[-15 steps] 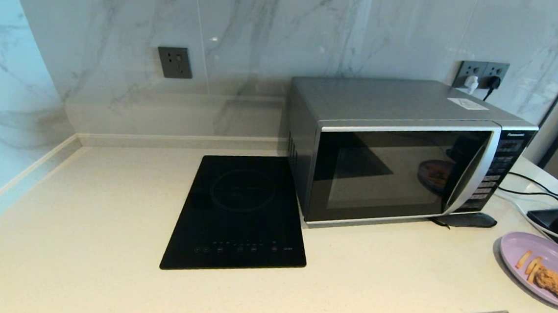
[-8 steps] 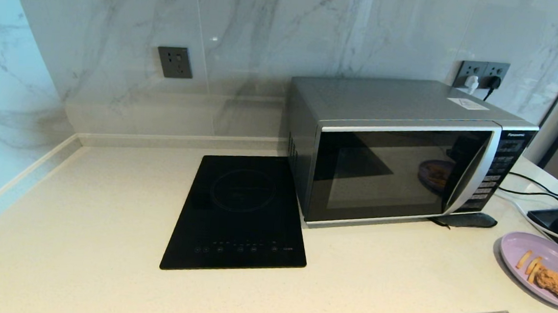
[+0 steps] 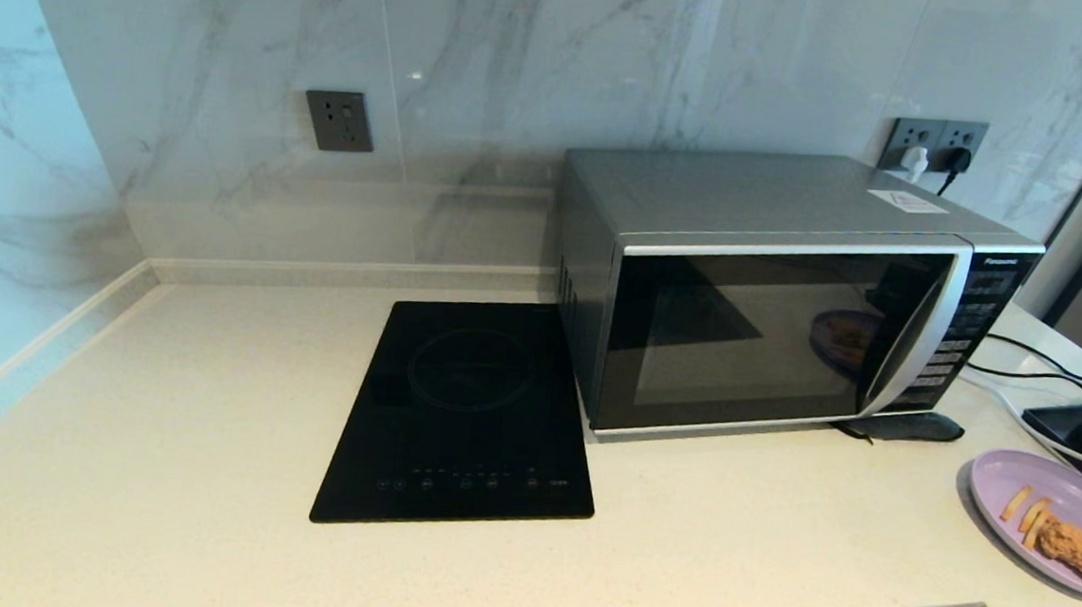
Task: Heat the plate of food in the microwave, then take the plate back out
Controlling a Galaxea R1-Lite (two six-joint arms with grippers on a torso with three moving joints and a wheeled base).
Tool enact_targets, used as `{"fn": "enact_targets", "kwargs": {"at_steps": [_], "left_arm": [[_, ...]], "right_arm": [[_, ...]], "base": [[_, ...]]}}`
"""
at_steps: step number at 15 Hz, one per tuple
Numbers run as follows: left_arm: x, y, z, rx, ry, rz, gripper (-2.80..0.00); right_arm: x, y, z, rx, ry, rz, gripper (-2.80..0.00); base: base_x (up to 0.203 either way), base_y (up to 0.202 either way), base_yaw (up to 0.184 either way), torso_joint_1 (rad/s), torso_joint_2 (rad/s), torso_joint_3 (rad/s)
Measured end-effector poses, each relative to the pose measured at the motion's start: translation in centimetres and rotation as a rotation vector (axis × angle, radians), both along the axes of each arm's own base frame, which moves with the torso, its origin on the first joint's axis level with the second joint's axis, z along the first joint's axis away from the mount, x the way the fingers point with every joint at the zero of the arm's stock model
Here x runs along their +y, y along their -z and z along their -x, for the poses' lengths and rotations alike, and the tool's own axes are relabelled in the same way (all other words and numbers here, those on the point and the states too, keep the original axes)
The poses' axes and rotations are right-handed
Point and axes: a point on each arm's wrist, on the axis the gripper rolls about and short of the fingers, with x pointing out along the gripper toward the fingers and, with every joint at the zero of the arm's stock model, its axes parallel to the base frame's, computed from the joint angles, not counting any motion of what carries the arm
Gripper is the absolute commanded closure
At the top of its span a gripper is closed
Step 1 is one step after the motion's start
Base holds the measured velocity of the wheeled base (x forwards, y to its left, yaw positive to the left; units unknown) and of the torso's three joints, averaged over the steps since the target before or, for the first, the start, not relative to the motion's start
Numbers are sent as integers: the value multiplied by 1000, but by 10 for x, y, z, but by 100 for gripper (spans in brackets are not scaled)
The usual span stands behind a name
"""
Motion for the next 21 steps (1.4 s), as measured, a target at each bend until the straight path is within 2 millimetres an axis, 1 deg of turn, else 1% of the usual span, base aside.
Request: {"fn": "enact_targets", "kwargs": {"at_steps": [1,4,10,21], "left_arm": [[0,0,0,0,0,0,0],[0,0,0,0,0,0,0],[0,0,0,0,0,0,0],[0,0,0,0,0,0,0]], "right_arm": [[0,-1,-1,-26,-18,19,0],[1,10,-2,52,-37,23,0],[1,10,-2,50,-29,-62,0],[0,10,-2,50,-26,-64,0]], "base": [[0,0,0,0,0,0],[0,0,0,0,0,0],[0,0,0,0,0,0],[0,0,0,0,0,0]]}}
